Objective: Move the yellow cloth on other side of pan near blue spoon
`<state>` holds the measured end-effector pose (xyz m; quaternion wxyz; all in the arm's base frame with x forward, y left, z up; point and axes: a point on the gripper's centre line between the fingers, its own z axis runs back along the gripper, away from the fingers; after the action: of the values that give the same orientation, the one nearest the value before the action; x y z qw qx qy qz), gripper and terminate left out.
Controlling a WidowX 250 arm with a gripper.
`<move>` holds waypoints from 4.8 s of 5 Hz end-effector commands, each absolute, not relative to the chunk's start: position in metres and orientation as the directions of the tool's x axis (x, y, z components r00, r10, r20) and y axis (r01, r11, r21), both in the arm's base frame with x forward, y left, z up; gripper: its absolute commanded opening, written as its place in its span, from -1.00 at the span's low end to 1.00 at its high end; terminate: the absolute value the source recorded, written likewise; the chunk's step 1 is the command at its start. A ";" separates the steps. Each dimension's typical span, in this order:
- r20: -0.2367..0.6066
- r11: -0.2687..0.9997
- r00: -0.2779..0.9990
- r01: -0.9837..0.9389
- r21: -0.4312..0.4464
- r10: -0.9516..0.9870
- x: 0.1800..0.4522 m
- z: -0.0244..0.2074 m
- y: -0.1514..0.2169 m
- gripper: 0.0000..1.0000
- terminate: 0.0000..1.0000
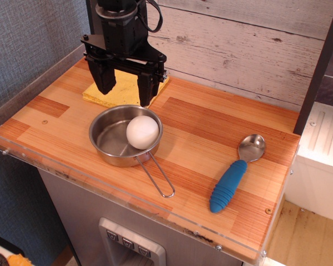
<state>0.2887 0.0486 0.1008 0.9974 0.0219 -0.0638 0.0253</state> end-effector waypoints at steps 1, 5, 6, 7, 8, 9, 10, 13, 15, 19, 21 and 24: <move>0.128 0.998 0.991 -0.053 0.040 0.048 0.289 0.101 0.049 1.00 -1.00; 0.155 0.992 0.984 -0.097 0.081 0.084 0.382 0.077 0.139 1.00 -1.00; 0.154 0.994 0.988 -0.029 0.103 0.013 0.392 0.065 0.142 1.00 -1.00; 0.165 0.994 0.986 -0.028 0.108 0.010 0.394 0.053 0.143 1.00 -1.00; 0.161 0.995 0.987 -0.034 0.090 0.019 0.392 0.040 0.144 1.00 -1.00; 0.151 0.996 0.988 -0.042 0.073 0.030 0.390 0.032 0.138 1.00 -1.00; 0.133 0.998 0.991 -0.039 0.053 0.031 0.389 0.026 0.125 1.00 -1.00; 0.149 0.999 0.989 0.013 0.051 -0.020 0.403 0.024 0.046 1.00 -1.00; 0.195 0.986 0.967 0.158 0.055 -0.166 0.400 0.038 -0.037 1.00 -1.00; 0.316 0.997 0.947 -0.071 0.027 0.059 0.420 0.107 -0.020 1.00 -1.00; 0.288 0.999 0.957 0.032 -0.032 -0.022 0.376 0.130 -0.019 1.00 -1.00; 0.221 0.999 0.975 0.030 -0.032 -0.022 0.347 0.123 0.003 1.00 -1.00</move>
<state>0.3469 0.0007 0.1004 0.9965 -0.0203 -0.0799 -0.0126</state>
